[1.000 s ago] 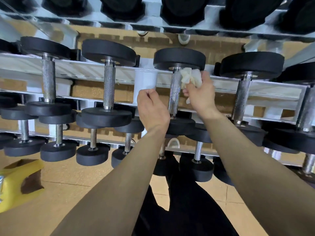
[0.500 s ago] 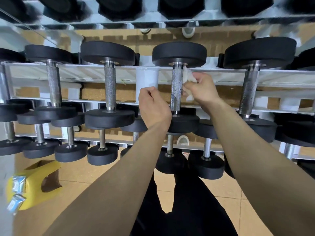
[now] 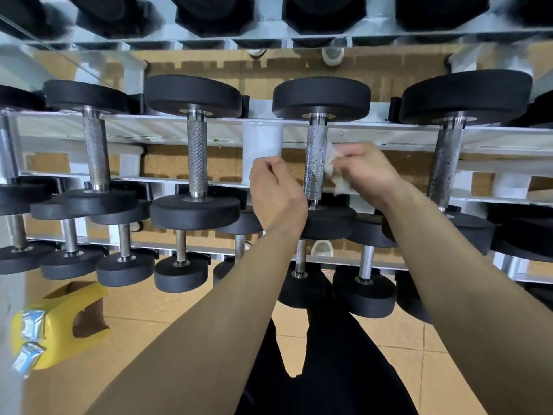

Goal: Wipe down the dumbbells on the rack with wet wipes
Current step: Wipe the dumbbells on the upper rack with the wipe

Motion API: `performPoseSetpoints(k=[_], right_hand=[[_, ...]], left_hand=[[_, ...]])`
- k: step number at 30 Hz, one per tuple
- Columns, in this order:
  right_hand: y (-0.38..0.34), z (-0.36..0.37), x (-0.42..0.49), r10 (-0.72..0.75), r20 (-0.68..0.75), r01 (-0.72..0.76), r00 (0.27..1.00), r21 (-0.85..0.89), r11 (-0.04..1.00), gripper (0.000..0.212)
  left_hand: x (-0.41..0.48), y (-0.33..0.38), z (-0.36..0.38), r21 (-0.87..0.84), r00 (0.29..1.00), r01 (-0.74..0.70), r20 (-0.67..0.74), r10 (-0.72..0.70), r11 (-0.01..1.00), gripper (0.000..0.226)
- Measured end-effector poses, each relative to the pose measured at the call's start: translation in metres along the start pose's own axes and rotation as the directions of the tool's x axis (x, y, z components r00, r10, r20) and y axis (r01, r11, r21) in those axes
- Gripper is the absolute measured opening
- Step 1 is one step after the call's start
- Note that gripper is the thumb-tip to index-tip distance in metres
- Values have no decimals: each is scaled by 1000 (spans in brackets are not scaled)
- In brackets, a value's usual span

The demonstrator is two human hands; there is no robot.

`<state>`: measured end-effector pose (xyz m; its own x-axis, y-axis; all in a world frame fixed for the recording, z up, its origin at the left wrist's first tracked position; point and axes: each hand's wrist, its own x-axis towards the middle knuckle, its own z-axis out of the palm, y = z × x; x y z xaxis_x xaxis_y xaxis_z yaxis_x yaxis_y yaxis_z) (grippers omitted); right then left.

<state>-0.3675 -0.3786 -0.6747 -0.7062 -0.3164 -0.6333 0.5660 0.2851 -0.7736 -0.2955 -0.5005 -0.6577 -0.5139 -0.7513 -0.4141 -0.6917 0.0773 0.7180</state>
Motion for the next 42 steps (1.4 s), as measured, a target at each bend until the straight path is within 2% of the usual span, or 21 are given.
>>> performPoseSetpoints(k=[2, 4, 6, 8, 9, 12, 15, 19, 21, 22, 23, 25, 28, 30, 31, 33, 35, 38, 42], right_hand=[[-5, 4, 12, 33, -74, -8, 997, 319, 948, 41], [-3, 8, 25, 83, -140, 9, 987, 558, 830, 34], [2, 12, 32, 166, -155, 1, 974, 735, 678, 31], [7, 18, 33, 209, -97, -34, 973, 838, 545, 30], [9, 19, 34, 203, -64, -62, 977, 826, 560, 29], [10, 21, 29, 113, -40, -65, 993, 618, 784, 32], [25, 20, 24, 68, 49, -82, 997, 444, 892, 35], [48, 4, 20, 129, 203, -148, 971, 78, 986, 35], [42, -6, 22, 151, 225, -118, 963, -153, 981, 34], [37, -8, 25, 166, 231, -123, 959, -188, 974, 32], [30, -8, 27, 173, 229, -140, 958, -155, 978, 30], [16, -4, 32, 180, 172, -197, 969, 86, 977, 36], [-1, 1, 45, 178, 37, -171, 983, 522, 835, 40], [0, 5, 50, 182, -2, -139, 983, 633, 762, 40], [5, 8, 47, 167, 14, -139, 986, 622, 771, 43], [22, 13, 35, 95, 59, -111, 994, 409, 906, 49], [42, 12, 22, 56, 151, -73, 987, 110, 991, 38], [50, -4, 17, 95, 248, -47, 964, -194, 980, 32], [29, -20, 17, 117, 340, 80, 933, -515, 853, 22]], left_hand=[[0, -1, 0, -1, 1000, -14, -2, 14, 1000, 26], [0, -1, 1, -1, 1000, -24, 3, 24, 1000, 26], [1, -3, 1, -4, 999, -37, 3, 37, 999, 26], [1, -4, 1, -7, 999, -50, 0, 50, 999, 27], [1, -4, 1, -9, 999, -51, 0, 51, 999, 27], [1, -5, 2, -10, 998, -57, 7, 57, 998, 28], [2, -5, 2, -12, 999, -45, 11, 45, 999, 25], [2, -4, 2, -14, 999, -30, 21, 30, 999, 22], [2, -5, 2, -16, 999, -37, 27, 38, 999, 22], [2, -5, 2, -15, 999, -45, 26, 45, 999, 23], [2, -6, 2, -15, 999, -48, 26, 48, 999, 23], [2, -6, 2, -13, 999, -44, 23, 45, 999, 25], [3, -5, 2, -5, 999, -33, 22, 33, 999, 26], [3, -5, 2, -3, 999, -32, 27, 32, 999, 26], [3, -5, 2, -2, 999, -36, 27, 36, 999, 27], [2, -4, 2, -8, 999, -44, 23, 44, 999, 29], [2, -4, 2, -14, 999, -44, 20, 44, 999, 30], [2, -4, 2, -27, 999, -44, 18, 45, 999, 29], [2, -4, 2, -33, 998, -54, 22, 55, 998, 29]])
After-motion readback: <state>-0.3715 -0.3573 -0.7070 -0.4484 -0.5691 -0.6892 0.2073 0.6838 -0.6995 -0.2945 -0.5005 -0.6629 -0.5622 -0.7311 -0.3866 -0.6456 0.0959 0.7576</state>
